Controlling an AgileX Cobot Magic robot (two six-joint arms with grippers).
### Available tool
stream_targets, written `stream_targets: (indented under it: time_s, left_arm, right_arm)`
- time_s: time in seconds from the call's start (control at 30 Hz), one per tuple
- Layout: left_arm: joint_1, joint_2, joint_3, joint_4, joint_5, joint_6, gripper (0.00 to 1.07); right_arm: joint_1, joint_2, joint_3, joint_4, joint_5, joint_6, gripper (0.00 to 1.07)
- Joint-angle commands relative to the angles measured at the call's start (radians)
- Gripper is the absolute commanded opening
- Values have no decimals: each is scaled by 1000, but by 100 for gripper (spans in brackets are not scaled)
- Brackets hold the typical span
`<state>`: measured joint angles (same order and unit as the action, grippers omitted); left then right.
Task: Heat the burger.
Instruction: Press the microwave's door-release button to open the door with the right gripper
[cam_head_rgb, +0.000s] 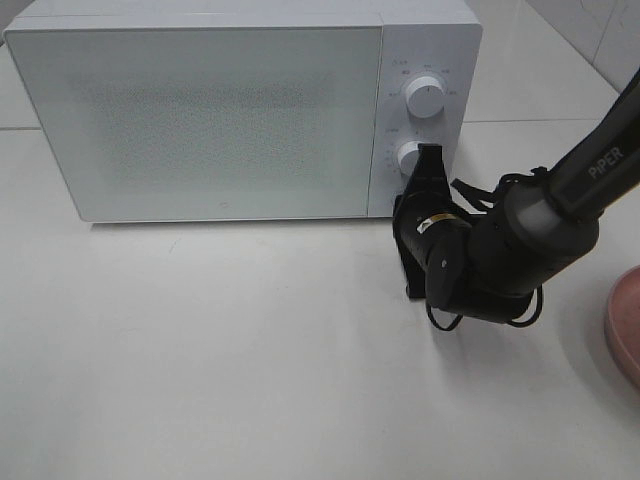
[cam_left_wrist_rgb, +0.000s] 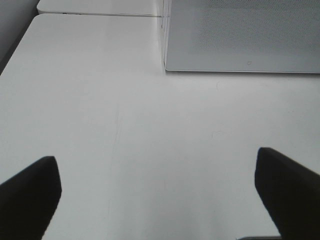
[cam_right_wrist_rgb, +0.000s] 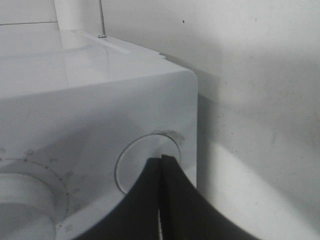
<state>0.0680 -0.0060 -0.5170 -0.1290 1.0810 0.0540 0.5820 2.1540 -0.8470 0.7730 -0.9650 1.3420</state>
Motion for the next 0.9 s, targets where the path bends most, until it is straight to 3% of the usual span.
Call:
stream_targets:
  time_s: [0.03,0.67,0.9]
  left_arm:
    - [2,-18,2,-3,-13,0,98]
    - [2,-18,2,-3,-13,0,98]
    - [2,-18,2,-3,-13,0,98]
  right_arm:
    - [-12,-2,-15,-10,-8,-18,0]
    - [-24,-1,-46,-5,-31,-34,0]
    - [-24,25,-103,2,-41,-36,0]
